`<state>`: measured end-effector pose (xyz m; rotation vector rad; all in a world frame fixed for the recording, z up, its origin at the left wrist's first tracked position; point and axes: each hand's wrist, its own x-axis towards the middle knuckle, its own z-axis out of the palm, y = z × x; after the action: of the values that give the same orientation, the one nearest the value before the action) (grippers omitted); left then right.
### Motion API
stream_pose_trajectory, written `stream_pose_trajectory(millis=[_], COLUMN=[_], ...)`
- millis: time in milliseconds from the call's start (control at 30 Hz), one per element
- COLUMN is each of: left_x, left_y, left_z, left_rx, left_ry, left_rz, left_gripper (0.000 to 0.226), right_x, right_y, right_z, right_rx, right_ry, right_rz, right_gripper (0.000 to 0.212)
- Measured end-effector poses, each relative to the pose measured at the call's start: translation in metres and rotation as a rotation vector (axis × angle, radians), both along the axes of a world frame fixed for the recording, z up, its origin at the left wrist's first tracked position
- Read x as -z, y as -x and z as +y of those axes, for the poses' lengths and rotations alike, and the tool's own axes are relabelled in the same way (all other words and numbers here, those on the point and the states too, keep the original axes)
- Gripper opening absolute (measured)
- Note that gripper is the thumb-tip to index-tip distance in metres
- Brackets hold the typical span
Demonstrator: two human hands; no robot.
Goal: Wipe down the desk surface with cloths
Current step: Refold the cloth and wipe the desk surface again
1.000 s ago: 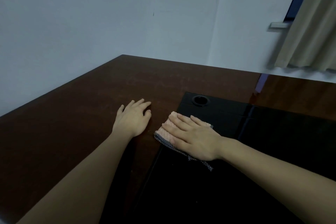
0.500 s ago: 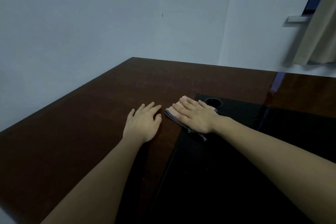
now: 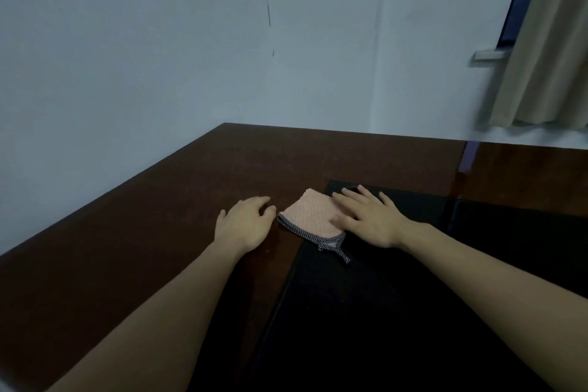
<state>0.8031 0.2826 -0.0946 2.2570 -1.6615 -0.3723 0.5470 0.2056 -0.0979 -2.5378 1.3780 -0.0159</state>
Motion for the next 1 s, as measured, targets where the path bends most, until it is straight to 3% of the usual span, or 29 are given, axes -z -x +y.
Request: stream_pose_trajectory(millis=[167,333,700,1000], left_x=[-0.011,0.004,-0.007,0.003], left_y=[0.05,0.099,0.03,0.054], left_z=[-0.021,-0.035,-0.014,-0.026], left_rx=[0.143,0.267,0.388,0.193], left_ry=[0.065,-0.058,-0.243,-0.205], left_rz=[-0.094,-0.147,-0.221,-0.159], left_gripper=[0.051,0.059,0.06,0.07], right_x=[0.004,0.009,0.003,0.002], right_y=[0.019,0.018,0.015,-0.032], right_z=[-0.007,-0.007,-0.008,-0.015], right_rx=[0.068,0.035,0.053,0.114], right_ry=[0.002,0.04,0.028,0.019], right_rz=[-0.03,-0.001,0.021,0.03], right_gripper=[0.07,0.07,0.066,0.062])
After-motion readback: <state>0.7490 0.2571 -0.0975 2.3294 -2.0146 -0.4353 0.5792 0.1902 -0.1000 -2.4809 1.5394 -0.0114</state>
